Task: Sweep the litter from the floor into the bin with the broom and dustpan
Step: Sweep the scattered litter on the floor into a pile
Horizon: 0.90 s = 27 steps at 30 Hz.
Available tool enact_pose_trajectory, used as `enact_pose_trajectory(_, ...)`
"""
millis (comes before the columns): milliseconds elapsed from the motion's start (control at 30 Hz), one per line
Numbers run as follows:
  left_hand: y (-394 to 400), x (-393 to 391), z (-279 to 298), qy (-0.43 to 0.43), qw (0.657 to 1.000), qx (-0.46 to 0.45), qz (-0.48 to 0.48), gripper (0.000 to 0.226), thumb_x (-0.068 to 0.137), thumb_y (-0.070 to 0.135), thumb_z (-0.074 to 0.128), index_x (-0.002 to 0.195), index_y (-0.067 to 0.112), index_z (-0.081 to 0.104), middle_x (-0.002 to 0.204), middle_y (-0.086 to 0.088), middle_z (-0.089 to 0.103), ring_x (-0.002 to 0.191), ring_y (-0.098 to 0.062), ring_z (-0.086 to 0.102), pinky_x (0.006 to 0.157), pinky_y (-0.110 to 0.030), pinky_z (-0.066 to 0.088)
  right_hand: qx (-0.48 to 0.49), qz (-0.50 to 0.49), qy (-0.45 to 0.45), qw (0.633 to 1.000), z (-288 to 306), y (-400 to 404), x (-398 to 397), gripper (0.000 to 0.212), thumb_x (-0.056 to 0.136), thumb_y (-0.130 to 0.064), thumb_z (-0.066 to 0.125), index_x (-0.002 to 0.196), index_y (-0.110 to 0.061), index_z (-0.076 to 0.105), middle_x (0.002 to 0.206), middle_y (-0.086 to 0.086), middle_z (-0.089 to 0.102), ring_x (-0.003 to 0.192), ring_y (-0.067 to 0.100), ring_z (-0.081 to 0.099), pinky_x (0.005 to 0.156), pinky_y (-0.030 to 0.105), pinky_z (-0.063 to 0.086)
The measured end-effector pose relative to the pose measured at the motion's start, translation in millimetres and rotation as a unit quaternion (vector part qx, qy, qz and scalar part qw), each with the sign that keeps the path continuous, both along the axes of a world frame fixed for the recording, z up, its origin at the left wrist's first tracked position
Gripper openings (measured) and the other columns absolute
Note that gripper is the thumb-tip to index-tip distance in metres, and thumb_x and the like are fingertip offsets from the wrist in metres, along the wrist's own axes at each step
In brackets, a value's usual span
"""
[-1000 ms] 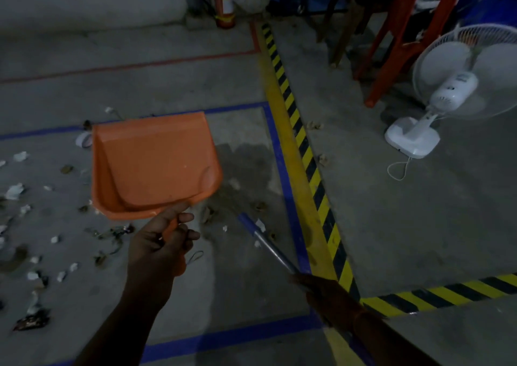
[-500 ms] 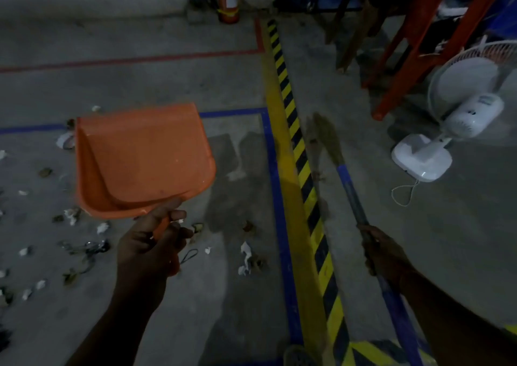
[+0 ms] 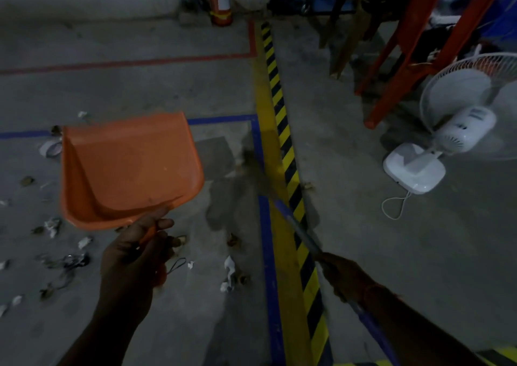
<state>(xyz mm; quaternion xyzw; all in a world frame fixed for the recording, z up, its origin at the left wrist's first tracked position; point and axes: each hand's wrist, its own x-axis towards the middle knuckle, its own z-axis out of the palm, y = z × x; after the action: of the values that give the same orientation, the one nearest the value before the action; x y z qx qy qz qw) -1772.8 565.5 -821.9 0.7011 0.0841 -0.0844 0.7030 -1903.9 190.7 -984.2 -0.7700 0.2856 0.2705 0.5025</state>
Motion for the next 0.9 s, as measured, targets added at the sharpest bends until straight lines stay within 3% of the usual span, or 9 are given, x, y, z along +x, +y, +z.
enact_pose_trajectory(67,5.6,-1.2,8.2,-0.004,1.0,-0.006,0.001,0.024,0.099,0.001,0.053,0.112,0.012,0.07,0.076,-0.01,0.072,0.056,-0.013,0.058,0.043,-0.016,0.033,0.048,0.017,-0.011,0.999,4.5,20.8,-10.7,0.041,0.102,-0.012,0.05,0.126,-0.046,0.053,0.067,0.0,0.056,0.048,0.022,0.038,0.053,0.043,0.039)
enact_pose_trajectory(167,19.0,-4.6,21.8,-0.012,1.0,-0.012,0.002,0.032,0.099,-0.001,0.052,0.114,0.02,0.072,0.088,-0.002,0.073,0.067,-0.014,0.064,0.049,-0.016,0.039,0.081,0.008,-0.029,0.996,15.1,42.2,-28.3,0.041,0.102,-0.013,0.051,0.123,-0.048,0.056,0.058,-0.002,0.055,0.042,0.021,0.036,0.05,0.037,0.041)
enact_pose_trajectory(300,39.4,-15.2,36.4,-0.009,1.0,-0.013,0.009,0.034,0.098,-0.003,0.051,0.114,0.02,0.071,0.088,0.004,0.073,0.067,-0.01,0.066,0.048,-0.017,0.039,0.092,-0.047,-0.047,0.994,32.6,54.9,-53.3,0.043,0.102,-0.015,0.051,0.124,-0.052,0.058,0.061,0.016,0.052,0.047,0.025,0.04,0.05,0.037,0.041)
enact_pose_trajectory(500,75.5,-32.4,49.5,-0.027,1.0,-0.004,0.008,0.033,0.099,-0.001,0.052,0.107,0.023,0.074,0.074,-0.006,0.069,0.058,-0.01,0.059,0.045,-0.017,0.03,0.039,-0.187,-0.043,0.981,44.9,47.6,-87.6,0.04,0.102,-0.008,0.046,0.128,-0.035,0.059,0.06,0.011,0.045,0.048,0.022,0.041,0.049,0.033,0.039)
enact_pose_trajectory(667,107.8,-48.1,50.1,-0.045,0.999,0.02,0.001,0.033,0.1,-0.003,0.05,0.116,0.018,0.07,0.087,-0.015,0.065,0.057,-0.005,0.06,0.041,-0.014,0.032,0.034,-0.284,-0.027,0.958,38.2,68.1,-116.4,0.037,0.105,-0.005,0.041,0.134,-0.023,0.053,0.067,0.015,0.04,0.048,0.021,0.036,0.047,0.032,0.035)
enact_pose_trajectory(800,140.3,-65.4,44.7,-0.048,0.999,0.018,0.003,0.034,0.099,-0.006,0.048,0.122,0.011,0.068,0.098,-0.01,0.067,0.063,-0.006,0.063,0.044,-0.014,0.039,0.004,-0.26,0.012,0.966,28.4,108.4,-144.8,0.039,0.105,-0.005,0.04,0.138,-0.023,0.051,0.064,0.017,0.045,0.048,0.024,0.039,0.048,0.035,0.039)
enact_pose_trajectory(900,176.2,-81.1,41.4,-0.043,0.999,0.026,0.0,0.03,0.1,-0.002,0.051,0.119,0.013,0.07,0.097,-0.013,0.067,0.064,-0.009,0.063,0.044,-0.017,0.038,-0.037,-0.157,0.009,0.987,21.8,156.5,-160.8,0.042,0.102,-0.003,0.047,0.142,-0.017,0.05,0.071,0.016,0.063,0.057,0.035,0.055,0.055,0.047,0.046)
